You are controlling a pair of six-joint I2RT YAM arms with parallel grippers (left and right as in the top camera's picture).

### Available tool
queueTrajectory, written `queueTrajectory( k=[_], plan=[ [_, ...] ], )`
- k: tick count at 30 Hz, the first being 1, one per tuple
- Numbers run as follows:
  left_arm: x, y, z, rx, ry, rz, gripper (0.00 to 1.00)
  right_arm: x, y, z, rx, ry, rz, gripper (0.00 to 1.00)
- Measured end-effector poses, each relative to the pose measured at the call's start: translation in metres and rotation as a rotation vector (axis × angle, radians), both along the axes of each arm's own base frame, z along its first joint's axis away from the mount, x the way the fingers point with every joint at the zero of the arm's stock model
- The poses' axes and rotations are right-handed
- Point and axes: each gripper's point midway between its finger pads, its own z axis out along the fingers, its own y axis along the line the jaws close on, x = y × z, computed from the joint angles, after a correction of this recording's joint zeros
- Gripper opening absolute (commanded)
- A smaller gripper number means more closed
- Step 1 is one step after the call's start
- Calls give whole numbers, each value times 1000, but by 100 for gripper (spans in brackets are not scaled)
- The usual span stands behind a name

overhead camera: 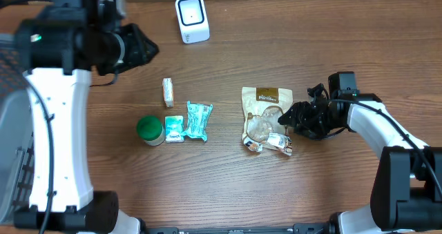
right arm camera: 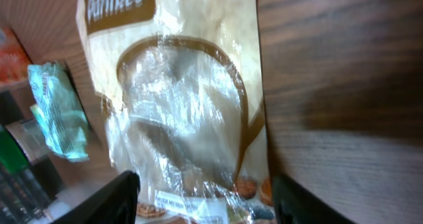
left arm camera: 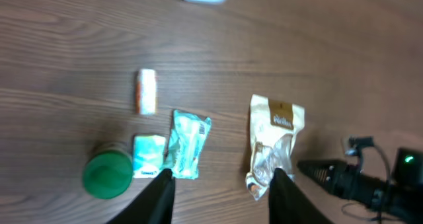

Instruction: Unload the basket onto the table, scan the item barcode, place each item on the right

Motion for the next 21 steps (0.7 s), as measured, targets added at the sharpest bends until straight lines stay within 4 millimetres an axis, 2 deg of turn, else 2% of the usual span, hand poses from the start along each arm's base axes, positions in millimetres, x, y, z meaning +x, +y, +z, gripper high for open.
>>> queueTrajectory(
  k=[4, 6, 8, 11, 12, 14, 17, 21],
  plan=[
    [8, -32, -23, 39, 46, -80, 8, 13, -6, 23, -50, -15, 16, 68],
    [11, -48, -37, 55, 74, -121, 4, 23, -8, 36, -65, -42, 19, 65],
    [14, -64, -51, 70, 97, -159, 4, 29, -9, 44, -69, -63, 22, 56],
    [19, -81, -74, 111, 140, -196, 4, 25, -5, 45, -55, -52, 36, 39],
    [21, -84, -82, 125, 152, -202, 4, 24, -3, 45, -52, -49, 40, 36],
    [29, -92, -100, 149, 172, -214, 4, 22, 5, 44, -47, -49, 61, 32],
    [40, -96, -117, 165, 181, -214, 4, 16, 30, 40, -38, -52, 111, 29],
    [55, -96, -123, 170, 151, -199, 4, 15, 75, 39, -17, -96, 169, 29]
  ],
)
